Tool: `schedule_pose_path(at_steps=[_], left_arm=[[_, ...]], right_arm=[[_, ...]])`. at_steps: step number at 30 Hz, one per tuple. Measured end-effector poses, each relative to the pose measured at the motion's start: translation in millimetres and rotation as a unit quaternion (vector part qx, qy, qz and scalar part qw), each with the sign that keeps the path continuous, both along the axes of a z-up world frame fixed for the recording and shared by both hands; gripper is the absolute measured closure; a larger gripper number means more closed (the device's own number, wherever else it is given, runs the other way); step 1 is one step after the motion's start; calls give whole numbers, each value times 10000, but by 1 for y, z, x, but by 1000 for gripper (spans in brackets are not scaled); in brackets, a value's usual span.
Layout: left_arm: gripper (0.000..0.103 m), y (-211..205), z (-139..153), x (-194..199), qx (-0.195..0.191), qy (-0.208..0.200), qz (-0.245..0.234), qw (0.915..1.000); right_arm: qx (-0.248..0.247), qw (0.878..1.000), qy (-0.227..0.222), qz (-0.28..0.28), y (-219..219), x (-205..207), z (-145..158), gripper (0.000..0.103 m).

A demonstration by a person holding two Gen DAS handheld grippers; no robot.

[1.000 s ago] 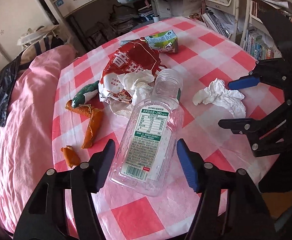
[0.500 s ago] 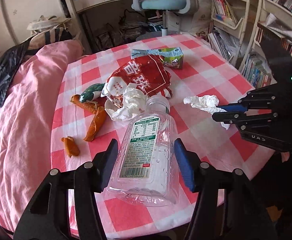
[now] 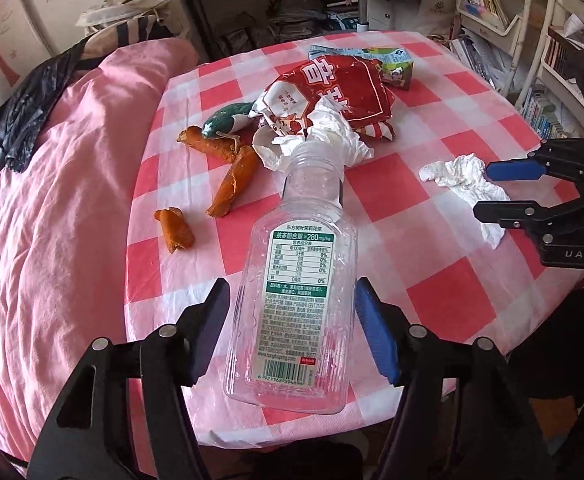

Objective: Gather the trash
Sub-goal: 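Grasp the white tissue with the right gripper while the left gripper approaches the clear bottle, then grasp the clear plastic bottle with the left gripper and lift it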

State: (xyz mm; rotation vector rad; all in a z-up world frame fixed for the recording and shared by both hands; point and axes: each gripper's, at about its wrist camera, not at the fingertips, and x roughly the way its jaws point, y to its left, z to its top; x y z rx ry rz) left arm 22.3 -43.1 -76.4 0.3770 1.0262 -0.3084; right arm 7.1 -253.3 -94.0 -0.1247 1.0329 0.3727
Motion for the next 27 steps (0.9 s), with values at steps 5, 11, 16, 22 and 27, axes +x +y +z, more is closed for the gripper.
schedule_pose_path(at_steps=[5,11,16,22,27], left_arm=[[47,3,-6,2,-147,232,3,9996],[50,18,13,9,-781,21,354,9963],[50,36,43,12,-1452,-615,741,9847],[50,40,63,10,-1812,-1147,936,9722],[50,49,70,10,-2019,-1295,1125,9643]], right_arm=[[-232,9997,70,83,5,2,-7,56],[-438,9989,-87,151,10,-2,-4,92],[-120,9990,-408,-129,-6,-4,15,92],[141,9953,-884,-358,-21,-11,37,92],[252,9927,-1096,-442,-22,-13,44,92]])
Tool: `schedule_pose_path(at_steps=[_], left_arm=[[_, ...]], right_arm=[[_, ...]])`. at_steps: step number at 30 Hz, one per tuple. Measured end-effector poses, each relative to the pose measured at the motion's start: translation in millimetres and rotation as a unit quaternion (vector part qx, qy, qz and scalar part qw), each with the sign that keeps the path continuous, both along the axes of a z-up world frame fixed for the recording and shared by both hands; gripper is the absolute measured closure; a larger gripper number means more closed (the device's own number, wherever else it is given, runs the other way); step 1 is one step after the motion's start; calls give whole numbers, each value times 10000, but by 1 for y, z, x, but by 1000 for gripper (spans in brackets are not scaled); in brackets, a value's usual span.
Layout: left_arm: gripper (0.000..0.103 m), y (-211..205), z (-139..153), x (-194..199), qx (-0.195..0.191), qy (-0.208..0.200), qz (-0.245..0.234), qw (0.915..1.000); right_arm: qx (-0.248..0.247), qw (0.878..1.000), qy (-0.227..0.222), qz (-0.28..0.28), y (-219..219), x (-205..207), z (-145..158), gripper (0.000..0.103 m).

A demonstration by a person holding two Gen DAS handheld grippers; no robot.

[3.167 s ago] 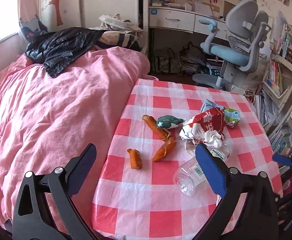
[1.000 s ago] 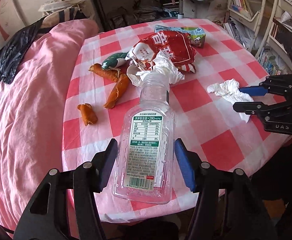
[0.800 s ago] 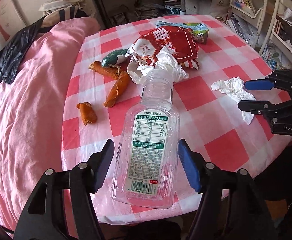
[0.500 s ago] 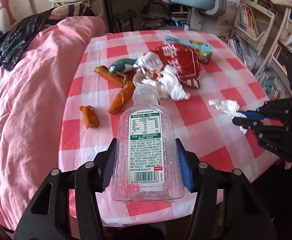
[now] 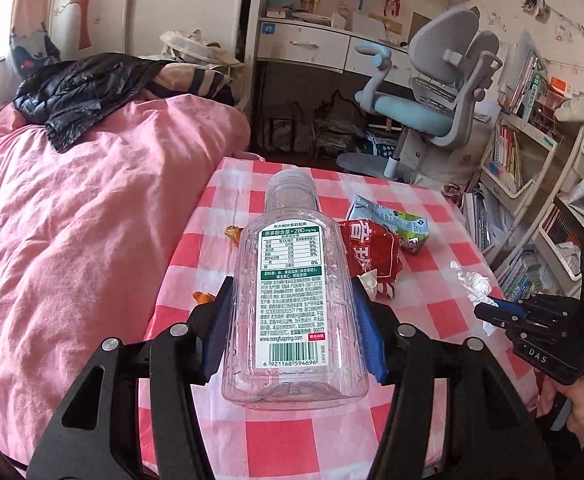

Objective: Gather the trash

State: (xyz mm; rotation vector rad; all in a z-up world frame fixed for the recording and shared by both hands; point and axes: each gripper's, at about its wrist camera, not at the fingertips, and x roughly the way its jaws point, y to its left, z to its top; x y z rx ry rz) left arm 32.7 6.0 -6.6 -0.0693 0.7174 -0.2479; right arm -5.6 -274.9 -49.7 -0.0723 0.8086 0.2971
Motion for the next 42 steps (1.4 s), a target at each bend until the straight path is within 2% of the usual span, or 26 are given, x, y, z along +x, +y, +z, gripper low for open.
schedule_pose_path(at_steps=[9,21,42], left_arm=[[50,5,-1,1,-111,30,113,9999],[50,-7,1,-1,79,-107,4,9999],[50,-13,2,-1,94,-139,-124,9998]], right_arm=[[-76,9999,-21,147,10,0,-2,92],[-126,9997,-49,192,11,-1,-1,92],[-251,9991,-21,341,20,-2,-4,92]])
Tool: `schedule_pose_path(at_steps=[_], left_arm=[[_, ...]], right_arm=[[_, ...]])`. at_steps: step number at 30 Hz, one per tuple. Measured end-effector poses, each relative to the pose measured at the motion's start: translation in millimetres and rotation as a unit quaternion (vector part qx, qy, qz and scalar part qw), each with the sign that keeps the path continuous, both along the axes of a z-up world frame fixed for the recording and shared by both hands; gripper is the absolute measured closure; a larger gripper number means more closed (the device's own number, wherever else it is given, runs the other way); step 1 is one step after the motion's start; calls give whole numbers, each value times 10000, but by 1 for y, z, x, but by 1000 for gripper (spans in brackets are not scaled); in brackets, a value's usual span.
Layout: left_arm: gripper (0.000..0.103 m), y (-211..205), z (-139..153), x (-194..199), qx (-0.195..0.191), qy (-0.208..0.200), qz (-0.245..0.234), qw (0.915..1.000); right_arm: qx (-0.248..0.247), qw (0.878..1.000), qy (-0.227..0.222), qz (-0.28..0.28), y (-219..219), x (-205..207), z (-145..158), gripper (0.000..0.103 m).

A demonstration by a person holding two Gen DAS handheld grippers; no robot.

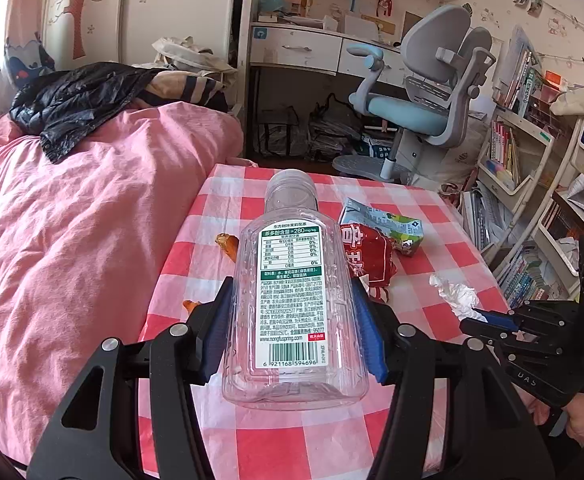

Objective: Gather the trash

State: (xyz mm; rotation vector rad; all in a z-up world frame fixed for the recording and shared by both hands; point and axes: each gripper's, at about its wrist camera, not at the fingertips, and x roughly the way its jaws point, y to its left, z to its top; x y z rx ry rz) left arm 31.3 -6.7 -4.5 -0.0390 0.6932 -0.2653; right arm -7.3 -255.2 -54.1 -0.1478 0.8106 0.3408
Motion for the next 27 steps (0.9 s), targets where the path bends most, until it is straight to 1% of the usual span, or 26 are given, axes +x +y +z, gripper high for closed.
schedule_pose_path(at_steps=[27], left_arm=[[50,-1,1,0,-15,-24,-38,10000]], right_arm=[[-49,10000,-12,61,4,-1,-1,92]])
